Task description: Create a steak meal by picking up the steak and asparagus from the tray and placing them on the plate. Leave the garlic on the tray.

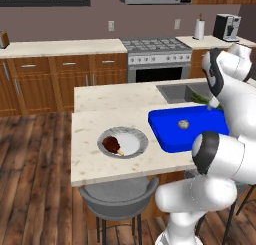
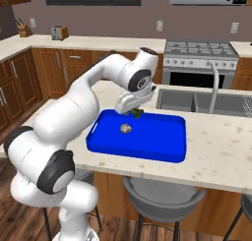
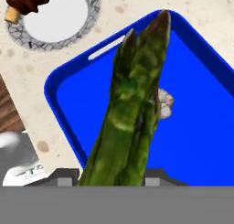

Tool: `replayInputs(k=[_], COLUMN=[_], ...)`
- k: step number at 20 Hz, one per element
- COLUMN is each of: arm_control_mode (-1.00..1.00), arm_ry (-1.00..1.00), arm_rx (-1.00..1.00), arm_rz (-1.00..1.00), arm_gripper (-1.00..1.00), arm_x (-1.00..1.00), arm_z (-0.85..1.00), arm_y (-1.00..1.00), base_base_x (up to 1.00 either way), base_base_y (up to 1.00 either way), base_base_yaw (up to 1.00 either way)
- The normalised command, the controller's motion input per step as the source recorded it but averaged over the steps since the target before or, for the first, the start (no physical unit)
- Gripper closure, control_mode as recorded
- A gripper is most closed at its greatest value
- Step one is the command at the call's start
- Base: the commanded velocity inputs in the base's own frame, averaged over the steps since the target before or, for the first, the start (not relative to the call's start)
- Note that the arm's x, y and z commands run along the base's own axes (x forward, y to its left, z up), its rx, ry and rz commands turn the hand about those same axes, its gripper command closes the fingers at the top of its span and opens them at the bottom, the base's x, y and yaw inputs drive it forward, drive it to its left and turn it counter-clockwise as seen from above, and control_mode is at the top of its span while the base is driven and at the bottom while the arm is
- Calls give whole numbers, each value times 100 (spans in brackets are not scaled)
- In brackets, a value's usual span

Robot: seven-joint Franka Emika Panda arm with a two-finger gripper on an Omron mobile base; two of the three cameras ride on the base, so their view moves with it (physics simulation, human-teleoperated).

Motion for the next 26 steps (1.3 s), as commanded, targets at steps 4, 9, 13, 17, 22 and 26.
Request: replayInputs(k=[4, 9, 13, 17, 22, 26], arm_control_mode=[-100, -100, -100, -100, -100, -100], arm_ry=[8, 6, 4, 4, 4, 3], arm_rx=[-4, -2, -1, -2, -4, -5], arm_rz=[-15, -21, -24, -27, -30, -25], arm_gripper=[100, 100, 100, 100, 100, 100], arm_x=[-40, -25, -28, -20, -5, 0], arm_z=[25, 5, 0, 0, -9, -21], arm_y=[89, 88, 90, 90, 87, 82], base_base_x=[0, 0, 0, 0, 0, 0], base_base_y=[0, 0, 0, 0, 0, 0], base_base_yaw=[0, 0, 0, 0, 0, 0])
